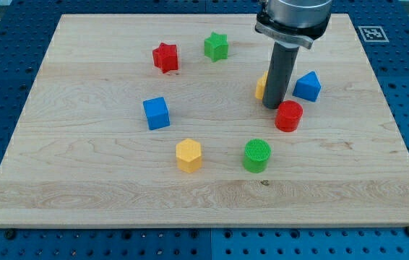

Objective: Slide the yellow heart vertically above the green circle

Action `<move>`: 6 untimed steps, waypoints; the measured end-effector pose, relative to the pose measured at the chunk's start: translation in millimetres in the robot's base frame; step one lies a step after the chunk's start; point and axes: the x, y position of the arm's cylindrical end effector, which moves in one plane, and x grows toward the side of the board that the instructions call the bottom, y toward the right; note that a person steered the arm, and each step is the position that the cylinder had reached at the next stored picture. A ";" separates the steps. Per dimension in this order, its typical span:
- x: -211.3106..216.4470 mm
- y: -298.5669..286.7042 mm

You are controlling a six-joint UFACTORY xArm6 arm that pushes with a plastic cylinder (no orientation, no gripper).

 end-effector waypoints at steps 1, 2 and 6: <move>-19.2 1.3; -37.0 1.3; -64.7 -5.2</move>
